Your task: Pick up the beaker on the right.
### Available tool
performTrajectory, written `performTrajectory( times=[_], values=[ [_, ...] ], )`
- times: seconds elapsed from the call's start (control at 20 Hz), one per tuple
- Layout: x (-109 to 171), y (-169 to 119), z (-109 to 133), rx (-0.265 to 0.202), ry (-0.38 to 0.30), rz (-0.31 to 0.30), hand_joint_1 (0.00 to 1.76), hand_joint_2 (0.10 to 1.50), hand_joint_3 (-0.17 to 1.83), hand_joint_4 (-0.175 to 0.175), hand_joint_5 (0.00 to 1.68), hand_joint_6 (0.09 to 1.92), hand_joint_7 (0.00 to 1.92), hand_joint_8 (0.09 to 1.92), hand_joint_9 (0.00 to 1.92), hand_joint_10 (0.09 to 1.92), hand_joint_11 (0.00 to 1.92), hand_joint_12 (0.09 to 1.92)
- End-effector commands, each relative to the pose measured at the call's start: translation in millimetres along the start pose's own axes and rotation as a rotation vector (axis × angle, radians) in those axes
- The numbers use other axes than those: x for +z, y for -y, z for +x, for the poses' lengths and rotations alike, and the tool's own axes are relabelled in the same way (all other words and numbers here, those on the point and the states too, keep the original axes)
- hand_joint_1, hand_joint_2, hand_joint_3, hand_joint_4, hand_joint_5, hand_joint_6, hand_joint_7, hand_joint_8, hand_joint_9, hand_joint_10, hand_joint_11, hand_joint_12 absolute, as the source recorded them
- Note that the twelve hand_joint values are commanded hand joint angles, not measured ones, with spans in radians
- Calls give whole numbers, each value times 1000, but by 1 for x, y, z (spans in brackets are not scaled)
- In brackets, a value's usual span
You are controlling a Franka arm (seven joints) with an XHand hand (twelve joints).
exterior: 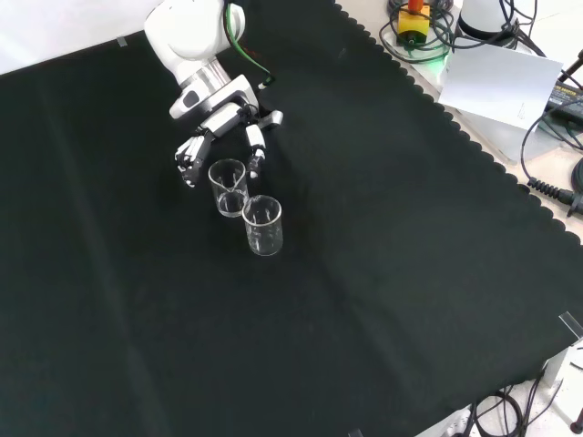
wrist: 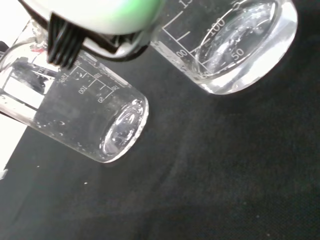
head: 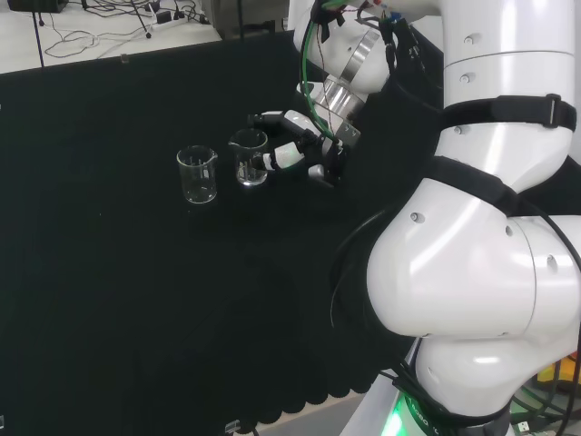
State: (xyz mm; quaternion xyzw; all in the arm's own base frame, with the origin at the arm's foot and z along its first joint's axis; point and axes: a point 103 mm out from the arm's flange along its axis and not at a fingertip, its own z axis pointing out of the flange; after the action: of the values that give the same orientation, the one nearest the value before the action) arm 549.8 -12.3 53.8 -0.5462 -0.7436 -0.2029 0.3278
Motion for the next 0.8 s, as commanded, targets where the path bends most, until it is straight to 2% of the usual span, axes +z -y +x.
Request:
performTrajectory(
  times=[0.05, 0.45, 0.8],
  values=[
    [5, -5, 2, -37, -44, 15, 937, 494, 645, -45, 502, 87, 309, 696, 406, 655, 0, 1371],
    [14, -10, 1, -51, -75, 6, 927, 484, 652, -42, 520, 87, 325, 696, 426, 651, 0, 1377],
    [14, -14, 2, -63, -87, -30, 932, 481, 657, -41, 561, 87, 363, 698, 461, 641, 0, 1392]
  ],
)
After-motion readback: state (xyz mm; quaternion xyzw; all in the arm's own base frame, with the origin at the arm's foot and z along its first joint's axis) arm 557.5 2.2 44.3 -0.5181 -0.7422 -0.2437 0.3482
